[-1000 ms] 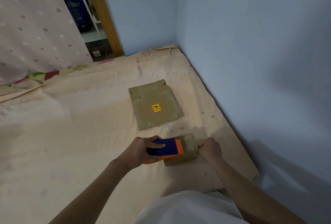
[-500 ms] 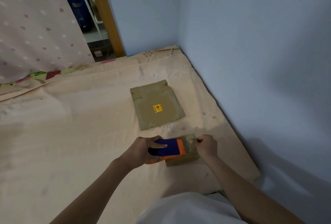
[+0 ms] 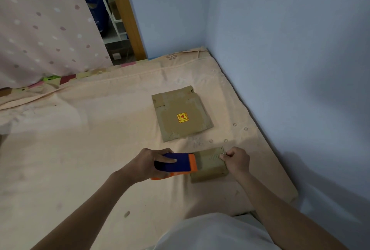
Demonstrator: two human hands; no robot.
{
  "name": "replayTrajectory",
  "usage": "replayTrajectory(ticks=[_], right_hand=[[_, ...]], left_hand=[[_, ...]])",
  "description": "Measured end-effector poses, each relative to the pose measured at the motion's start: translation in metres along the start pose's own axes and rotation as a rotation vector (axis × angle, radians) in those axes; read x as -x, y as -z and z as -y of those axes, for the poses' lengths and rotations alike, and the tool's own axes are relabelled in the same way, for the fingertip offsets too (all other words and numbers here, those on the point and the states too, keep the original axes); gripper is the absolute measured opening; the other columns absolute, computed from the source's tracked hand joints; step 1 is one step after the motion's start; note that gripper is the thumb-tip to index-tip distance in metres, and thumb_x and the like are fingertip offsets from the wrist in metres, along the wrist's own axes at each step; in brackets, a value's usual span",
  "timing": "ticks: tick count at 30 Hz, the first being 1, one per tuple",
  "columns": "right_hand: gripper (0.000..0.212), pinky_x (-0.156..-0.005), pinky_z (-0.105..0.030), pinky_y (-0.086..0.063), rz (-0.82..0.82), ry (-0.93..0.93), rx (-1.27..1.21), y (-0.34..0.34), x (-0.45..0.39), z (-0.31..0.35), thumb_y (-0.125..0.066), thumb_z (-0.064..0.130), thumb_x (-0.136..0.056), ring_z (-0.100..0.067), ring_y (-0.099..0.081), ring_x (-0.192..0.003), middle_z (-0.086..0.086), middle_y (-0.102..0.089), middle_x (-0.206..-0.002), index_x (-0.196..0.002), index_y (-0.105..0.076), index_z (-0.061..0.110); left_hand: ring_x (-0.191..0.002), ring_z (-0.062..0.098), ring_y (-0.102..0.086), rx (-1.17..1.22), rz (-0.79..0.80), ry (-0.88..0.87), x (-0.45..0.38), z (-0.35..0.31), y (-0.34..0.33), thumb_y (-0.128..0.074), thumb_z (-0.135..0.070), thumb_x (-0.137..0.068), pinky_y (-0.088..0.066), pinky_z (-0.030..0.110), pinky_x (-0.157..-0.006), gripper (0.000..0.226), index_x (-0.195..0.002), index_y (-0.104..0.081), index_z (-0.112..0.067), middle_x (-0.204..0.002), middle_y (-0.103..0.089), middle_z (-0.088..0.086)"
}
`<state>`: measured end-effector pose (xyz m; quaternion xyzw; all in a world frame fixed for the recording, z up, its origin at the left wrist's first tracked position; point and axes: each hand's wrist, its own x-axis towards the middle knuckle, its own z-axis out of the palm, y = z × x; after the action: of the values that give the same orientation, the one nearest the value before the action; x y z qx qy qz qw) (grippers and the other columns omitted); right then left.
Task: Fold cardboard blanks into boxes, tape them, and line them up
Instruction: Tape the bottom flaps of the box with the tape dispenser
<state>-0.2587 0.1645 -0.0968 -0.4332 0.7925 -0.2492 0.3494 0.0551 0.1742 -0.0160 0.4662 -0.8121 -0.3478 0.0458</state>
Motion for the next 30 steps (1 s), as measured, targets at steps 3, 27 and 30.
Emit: replayTrajectory(ticks=[3,27,30], right_hand=[[0.020,-0.069,-0.031,-0.048,-0.003,0.005,0.019,-0.001,-0.001,-0.001,-0.082,0.014,-0.080,-0.026,-0.065,-0.077,-0.008,-0.069,-0.074,-0.074,-0.068,0.001],[0.051,-0.114,-0.029,-0.035,0.345,0.981,0.864,0.005,0.025,-0.033,-0.034,0.035,-0.096,-0.016,-0.056,-0.130,-0.004,-0.061,-0.139,-0.132,-0.065,0.015],[0.053,-0.112,-0.028,-0.040,0.288,0.968,0.863,0.015,0.018,-0.044,-0.022,0.033,-0.106,-0.014,-0.054,-0.131,-0.004,-0.062,-0.138,-0.132,-0.064,0.015]], left_hand=[[-0.107,-0.009,-0.053,-0.022,0.025,0.025,0.005,0.004,-0.001,-0.076,-0.022,-0.086,-0.042,-0.001,-0.084,0.048,-0.132,-0.063,-0.026,-0.140,-0.053,-0.012],[-0.107,0.003,-0.055,-0.149,0.038,0.038,-0.003,-0.002,-0.004,-0.072,-0.029,-0.088,-0.042,0.003,-0.083,0.048,-0.134,-0.061,-0.029,-0.142,-0.053,-0.010],[-0.110,0.005,-0.058,-0.127,0.033,0.020,-0.003,-0.003,-0.004,-0.073,-0.028,-0.087,-0.048,0.010,-0.088,0.047,-0.133,-0.062,-0.029,-0.141,-0.054,-0.012]])
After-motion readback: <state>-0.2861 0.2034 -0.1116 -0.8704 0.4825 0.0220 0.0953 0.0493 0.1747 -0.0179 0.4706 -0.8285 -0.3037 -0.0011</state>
